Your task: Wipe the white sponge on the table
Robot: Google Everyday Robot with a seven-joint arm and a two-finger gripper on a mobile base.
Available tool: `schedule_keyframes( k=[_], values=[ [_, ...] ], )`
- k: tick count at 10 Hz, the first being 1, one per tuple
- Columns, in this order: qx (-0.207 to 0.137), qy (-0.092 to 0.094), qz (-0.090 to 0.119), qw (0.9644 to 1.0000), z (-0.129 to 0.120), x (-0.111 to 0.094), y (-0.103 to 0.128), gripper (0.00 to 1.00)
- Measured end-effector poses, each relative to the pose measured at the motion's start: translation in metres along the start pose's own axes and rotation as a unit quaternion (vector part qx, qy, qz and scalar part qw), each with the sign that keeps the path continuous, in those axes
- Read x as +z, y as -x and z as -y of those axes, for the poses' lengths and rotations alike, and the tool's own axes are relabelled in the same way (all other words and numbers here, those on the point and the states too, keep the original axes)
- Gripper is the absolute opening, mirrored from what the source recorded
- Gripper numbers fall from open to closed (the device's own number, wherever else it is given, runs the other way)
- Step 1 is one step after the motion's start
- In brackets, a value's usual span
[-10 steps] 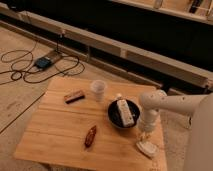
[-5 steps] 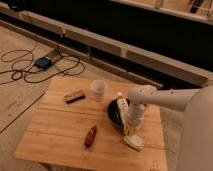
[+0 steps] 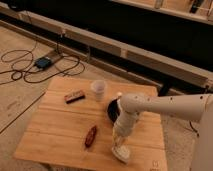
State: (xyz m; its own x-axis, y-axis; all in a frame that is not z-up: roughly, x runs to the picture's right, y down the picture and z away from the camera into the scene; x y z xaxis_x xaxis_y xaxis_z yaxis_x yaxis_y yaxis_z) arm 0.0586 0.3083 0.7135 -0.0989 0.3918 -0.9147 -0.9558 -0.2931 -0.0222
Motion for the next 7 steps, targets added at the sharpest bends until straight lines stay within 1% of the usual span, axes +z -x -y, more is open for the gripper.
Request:
schedule_keyframes(
  k=[1,2,3,4,5,7],
  values=[
    [-0.002,-0.005,-0.014,0.9999,0.007,0.006,-0.01,0.0],
    [0.004,-0.015,-0.03,0.9994,0.021,0.014,-0.019,0.0],
    [0.025,-0.027,-0.04,0.9985,0.044,0.019,-0.02,0.0],
    [0.048,-0.036,-0.042,0.9973,0.064,0.02,-0.016,0.0],
    [0.075,-0.042,-0.036,0.9956,0.084,0.016,-0.007,0.0],
    [0.122,-0.049,-0.009,0.9912,0.121,-0.004,0.02,0.0]
  ],
)
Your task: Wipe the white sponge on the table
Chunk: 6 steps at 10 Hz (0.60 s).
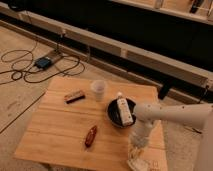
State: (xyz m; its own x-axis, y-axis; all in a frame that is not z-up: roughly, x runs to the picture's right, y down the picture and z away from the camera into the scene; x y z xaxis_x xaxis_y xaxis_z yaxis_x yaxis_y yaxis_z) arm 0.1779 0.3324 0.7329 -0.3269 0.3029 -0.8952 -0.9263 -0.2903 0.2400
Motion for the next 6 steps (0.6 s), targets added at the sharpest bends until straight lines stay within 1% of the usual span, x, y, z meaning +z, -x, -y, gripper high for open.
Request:
schedule_keyframes(
  k=[1,2,3,4,5,6],
  values=[
    [0.017,-0.005,0.015,0.9997,0.013,-0.011,0.019,0.0],
    [0.028,-0.007,0.028,0.9992,0.018,-0.021,0.034,0.0],
    [0.032,-0.007,0.038,0.9988,0.017,-0.028,0.046,0.0],
    [0.028,-0.008,0.047,0.9985,0.008,-0.034,0.056,0.0],
    [0.018,-0.004,0.051,0.9985,-0.007,-0.038,0.061,0.0],
    [0.001,0.0,0.054,0.9985,-0.031,-0.04,0.064,0.0]
  ],
)
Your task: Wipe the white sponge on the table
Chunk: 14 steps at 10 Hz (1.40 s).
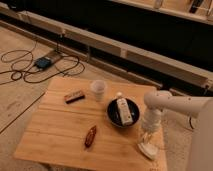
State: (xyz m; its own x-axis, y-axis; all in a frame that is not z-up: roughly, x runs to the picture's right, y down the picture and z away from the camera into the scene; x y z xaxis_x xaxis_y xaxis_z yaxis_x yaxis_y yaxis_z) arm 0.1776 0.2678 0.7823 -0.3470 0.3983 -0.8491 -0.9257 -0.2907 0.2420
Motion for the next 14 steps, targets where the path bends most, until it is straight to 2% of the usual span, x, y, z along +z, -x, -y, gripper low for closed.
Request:
schedule_keyframes(
  k=[2,4,7,9,11,12,14],
  values=[
    [-0.026,0.008,0.0,0.9996,-0.032,0.0,-0.003,0.0],
    [-0.059,0.024,-0.005,0.998,-0.066,0.003,-0.019,0.0],
    [-0.111,0.036,-0.032,0.9927,-0.088,0.013,-0.066,0.0],
    [-0.128,0.03,-0.047,0.9902,-0.082,0.022,-0.086,0.0],
    [-0.128,0.008,-0.061,0.9898,-0.054,0.033,-0.099,0.0],
    [-0.12,-0.003,-0.064,0.9907,-0.038,0.036,-0.099,0.0],
    [-0.082,-0.021,-0.059,0.9946,-0.004,0.038,-0.087,0.0]
  ],
)
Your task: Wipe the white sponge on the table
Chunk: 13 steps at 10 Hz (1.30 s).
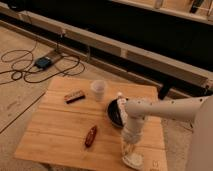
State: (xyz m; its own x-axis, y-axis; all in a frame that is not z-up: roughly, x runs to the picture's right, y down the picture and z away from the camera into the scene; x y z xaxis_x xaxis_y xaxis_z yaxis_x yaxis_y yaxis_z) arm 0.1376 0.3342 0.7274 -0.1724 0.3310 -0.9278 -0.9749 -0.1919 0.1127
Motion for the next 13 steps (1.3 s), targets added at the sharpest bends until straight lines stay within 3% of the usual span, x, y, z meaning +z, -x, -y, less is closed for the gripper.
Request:
schedule_keyframes(
  k=[3,6,9,12,13],
  values=[
    [0.047,-0.008,0.023,0.9986,0.031,-0.013,0.026,0.0],
    [0.027,-0.006,0.044,0.9987,0.018,-0.028,0.042,0.04],
    [-0.037,-0.006,0.063,0.9973,-0.024,-0.045,0.047,0.38],
    [-0.069,-0.025,0.097,0.9926,-0.036,-0.061,0.055,0.64],
    [-0.07,-0.026,0.098,0.9923,-0.037,-0.061,0.055,0.67]
  ],
)
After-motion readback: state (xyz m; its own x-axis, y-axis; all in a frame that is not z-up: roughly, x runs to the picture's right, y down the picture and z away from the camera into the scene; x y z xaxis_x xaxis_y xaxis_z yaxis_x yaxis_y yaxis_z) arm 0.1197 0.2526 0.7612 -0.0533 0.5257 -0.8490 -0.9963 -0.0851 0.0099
